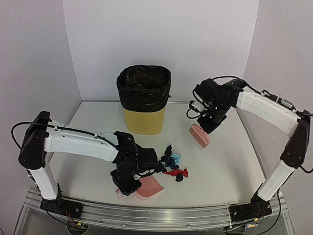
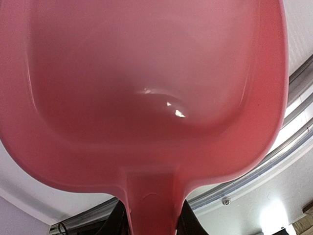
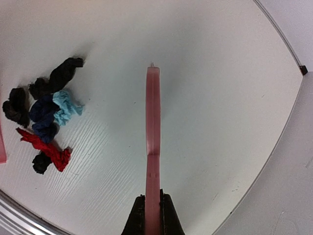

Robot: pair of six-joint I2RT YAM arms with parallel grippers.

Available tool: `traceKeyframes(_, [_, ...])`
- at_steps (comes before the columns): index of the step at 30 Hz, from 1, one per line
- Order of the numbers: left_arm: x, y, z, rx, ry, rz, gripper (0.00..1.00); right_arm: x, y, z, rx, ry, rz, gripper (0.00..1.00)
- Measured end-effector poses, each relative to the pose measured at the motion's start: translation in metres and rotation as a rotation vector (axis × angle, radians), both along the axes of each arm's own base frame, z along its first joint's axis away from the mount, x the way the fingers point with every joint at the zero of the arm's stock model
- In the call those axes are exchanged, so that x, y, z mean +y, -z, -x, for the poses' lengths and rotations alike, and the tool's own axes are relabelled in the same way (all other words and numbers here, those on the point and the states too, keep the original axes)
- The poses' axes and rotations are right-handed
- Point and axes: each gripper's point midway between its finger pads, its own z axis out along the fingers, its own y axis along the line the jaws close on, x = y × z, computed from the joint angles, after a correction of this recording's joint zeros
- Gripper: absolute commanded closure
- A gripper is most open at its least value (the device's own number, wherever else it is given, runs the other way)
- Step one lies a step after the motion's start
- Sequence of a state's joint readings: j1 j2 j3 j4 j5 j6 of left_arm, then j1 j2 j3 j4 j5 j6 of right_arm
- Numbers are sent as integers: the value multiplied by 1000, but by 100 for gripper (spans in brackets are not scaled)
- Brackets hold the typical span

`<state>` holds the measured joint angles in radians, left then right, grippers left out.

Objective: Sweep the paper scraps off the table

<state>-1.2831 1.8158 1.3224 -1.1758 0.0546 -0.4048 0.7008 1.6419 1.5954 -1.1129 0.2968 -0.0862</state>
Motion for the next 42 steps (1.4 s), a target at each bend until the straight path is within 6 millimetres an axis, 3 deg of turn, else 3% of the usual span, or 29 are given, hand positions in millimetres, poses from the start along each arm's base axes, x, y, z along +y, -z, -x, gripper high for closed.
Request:
traceKeyframes(5, [-1,4,-2,13,19,-3,100,9,24,-31,29,9,81,100])
traceKeyframes(12, [-6,4,-11,31,9,30,100,39,54,-33,150,-51,44,100])
traceKeyframes(23, [-7,5,-23,49,-8,61,100,99,58,8,264,-166,-59,100])
traceKeyframes(42, [-18,15,-24,81,14,103,100,148,55,67,414,8,-197,100])
